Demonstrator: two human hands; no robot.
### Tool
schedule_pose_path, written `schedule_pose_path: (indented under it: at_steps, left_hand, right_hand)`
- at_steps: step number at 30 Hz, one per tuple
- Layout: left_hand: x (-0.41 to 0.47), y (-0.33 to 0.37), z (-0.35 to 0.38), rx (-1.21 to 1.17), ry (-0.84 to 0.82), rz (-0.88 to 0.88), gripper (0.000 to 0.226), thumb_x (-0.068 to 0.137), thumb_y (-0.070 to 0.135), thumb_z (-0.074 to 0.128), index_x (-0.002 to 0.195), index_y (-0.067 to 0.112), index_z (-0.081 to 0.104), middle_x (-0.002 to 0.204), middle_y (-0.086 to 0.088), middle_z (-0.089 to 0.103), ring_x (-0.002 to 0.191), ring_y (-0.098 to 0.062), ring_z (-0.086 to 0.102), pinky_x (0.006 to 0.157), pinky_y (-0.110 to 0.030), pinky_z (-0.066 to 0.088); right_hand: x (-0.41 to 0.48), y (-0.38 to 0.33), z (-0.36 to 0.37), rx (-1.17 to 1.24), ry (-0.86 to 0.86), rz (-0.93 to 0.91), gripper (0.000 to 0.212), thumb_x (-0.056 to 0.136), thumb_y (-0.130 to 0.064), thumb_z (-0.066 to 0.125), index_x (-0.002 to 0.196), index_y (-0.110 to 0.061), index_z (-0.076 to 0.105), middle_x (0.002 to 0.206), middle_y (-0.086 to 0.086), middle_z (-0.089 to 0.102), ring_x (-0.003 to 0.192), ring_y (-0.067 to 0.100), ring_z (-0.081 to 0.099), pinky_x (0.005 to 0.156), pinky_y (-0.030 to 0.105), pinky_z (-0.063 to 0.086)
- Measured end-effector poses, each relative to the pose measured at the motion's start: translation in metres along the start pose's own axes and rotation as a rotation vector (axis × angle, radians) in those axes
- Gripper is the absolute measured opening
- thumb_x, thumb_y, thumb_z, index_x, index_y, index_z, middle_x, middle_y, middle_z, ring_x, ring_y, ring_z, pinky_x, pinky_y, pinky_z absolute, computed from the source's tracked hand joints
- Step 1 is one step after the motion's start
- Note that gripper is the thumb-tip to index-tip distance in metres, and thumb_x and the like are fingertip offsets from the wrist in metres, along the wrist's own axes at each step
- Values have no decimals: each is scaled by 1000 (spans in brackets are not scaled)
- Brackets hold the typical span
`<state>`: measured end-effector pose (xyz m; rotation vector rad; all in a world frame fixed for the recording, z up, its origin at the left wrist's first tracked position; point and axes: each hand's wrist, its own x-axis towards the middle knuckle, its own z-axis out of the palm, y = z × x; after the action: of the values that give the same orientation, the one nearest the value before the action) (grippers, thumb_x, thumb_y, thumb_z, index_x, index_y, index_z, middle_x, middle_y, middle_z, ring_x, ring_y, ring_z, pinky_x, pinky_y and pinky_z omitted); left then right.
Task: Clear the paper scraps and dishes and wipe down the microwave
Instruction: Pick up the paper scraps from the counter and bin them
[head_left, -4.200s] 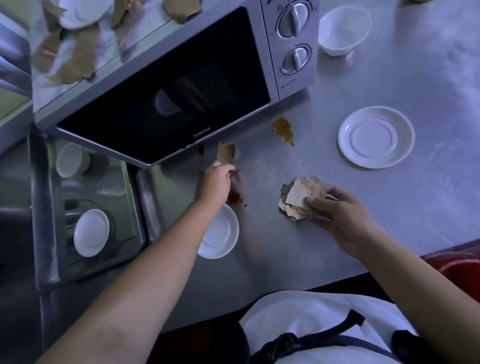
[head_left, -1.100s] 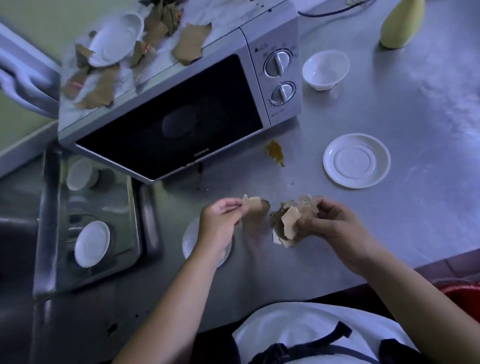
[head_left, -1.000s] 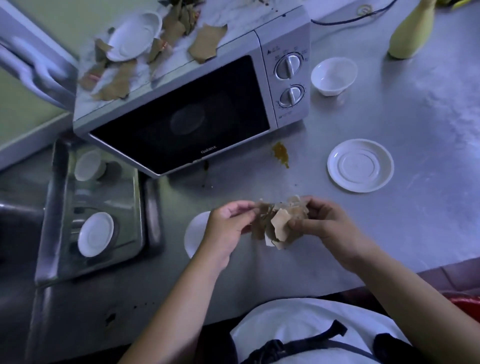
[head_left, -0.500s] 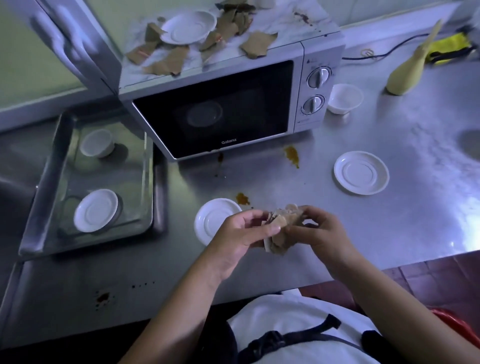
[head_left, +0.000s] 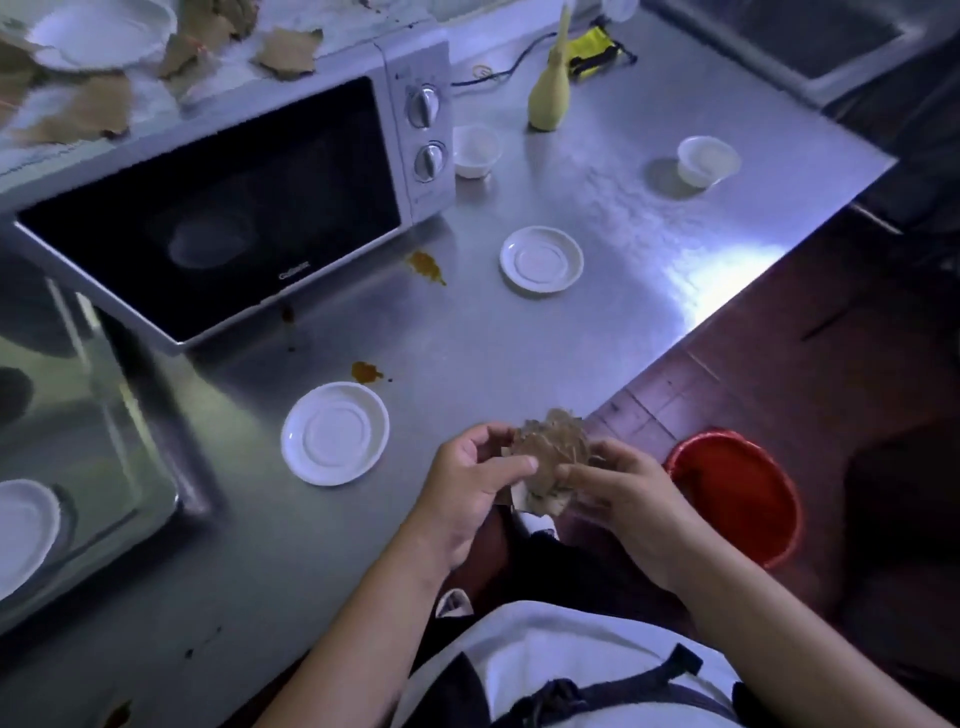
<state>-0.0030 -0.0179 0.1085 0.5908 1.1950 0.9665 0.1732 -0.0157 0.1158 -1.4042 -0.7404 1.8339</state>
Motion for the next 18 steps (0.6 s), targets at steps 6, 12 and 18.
schedule_pose_path:
  at_steps: [6, 12, 18]
  left_hand:
    - [13, -6, 75, 121, -210, -73, 26, 81, -10, 70, 96, 10, 68, 94, -14, 72, 87, -26, 64, 80, -37, 55]
    - [41, -11, 154, 221, -305, -110, 25, 76, -1, 77, 96, 13, 72, 98, -17, 72, 91, -29, 68, 94, -52, 52]
    - [89, -42, 244, 291, -297, -215, 27, 80, -3, 74, 106, 3, 69, 105, -20, 73, 95, -32, 71, 84, -44, 58]
  right_hand:
    - [-39, -2, -63, 174, 228, -126, 28, 77, 4, 70, 104, -1, 67, 102, 25, 73, 82, 32, 71, 68, 35, 59]
    - [-38, -16, -133, 293, 301, -179, 22, 84, 5, 66, 102, -7, 71, 98, 18, 74, 78, 26, 72, 65, 35, 58]
    - [-21, -32, -235, 308, 332, -135, 22, 84, 2, 70, 105, -2, 67, 98, 21, 73, 81, 29, 70, 74, 41, 56]
